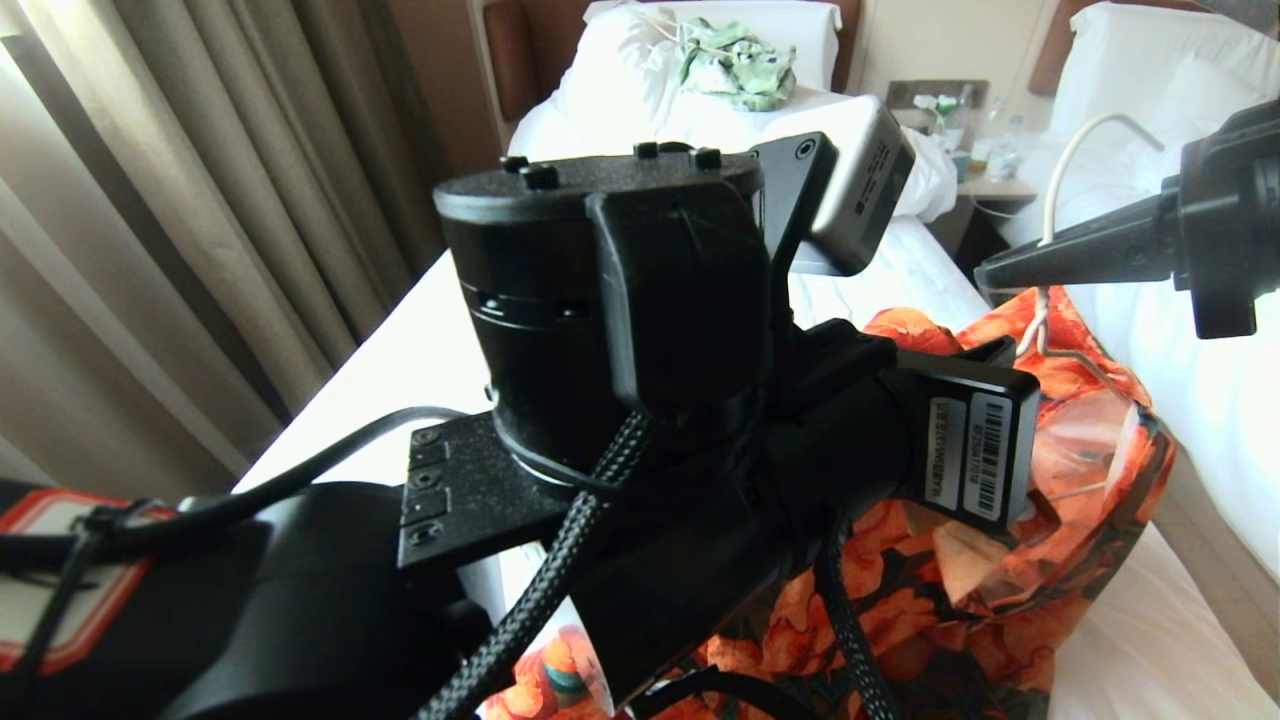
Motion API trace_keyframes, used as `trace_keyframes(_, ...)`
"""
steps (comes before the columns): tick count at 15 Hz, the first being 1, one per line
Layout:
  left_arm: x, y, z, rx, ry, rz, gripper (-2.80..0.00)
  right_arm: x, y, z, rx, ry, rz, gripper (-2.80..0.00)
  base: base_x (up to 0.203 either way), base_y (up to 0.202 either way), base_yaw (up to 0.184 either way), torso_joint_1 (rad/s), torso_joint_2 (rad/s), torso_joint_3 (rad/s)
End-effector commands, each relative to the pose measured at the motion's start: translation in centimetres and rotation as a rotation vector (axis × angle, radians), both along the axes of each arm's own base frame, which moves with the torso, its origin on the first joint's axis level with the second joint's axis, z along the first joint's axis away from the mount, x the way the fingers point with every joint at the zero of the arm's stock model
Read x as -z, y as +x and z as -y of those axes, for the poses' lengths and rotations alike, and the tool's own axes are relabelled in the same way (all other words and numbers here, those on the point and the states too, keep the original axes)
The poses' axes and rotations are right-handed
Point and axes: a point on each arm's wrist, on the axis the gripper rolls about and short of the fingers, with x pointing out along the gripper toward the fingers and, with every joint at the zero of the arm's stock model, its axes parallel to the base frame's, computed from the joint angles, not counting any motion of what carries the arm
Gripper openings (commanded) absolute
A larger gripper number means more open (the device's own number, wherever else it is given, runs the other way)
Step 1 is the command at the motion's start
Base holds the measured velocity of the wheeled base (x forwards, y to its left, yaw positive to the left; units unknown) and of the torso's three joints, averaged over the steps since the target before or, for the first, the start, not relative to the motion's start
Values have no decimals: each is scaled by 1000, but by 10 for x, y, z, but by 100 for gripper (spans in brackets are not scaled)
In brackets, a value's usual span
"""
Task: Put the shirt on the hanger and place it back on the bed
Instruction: Take the clothes hanger out of the clothes
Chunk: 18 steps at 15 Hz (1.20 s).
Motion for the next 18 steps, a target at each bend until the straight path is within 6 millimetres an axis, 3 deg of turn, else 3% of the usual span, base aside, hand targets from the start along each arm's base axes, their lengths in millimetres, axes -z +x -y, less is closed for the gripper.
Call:
trace_keyframes(1,0,0,-1,-3,0,0,0,0,-1,0,-3,-1,0,-280,0,0,0,0,0,0)
trace_keyframes(7,4,3,-11,-105,114,17,0,1,2,1,9,-6,-3,-280,0,0,0,0,0,0)
trace_keyframes(13,-20,-17,-59,-146,71,38,0,-3,6,1,53,3,55,-280,0,0,0,0,0,0)
trace_keyframes(14,-22,-20,-70,-152,66,40,-280,-3,6,1,66,0,59,-280,0,0,0,0,0,0)
trace_keyframes(18,-12,-13,-114,-252,75,25,-280,-8,10,7,108,26,88,-280,0,0,0,0,0,0)
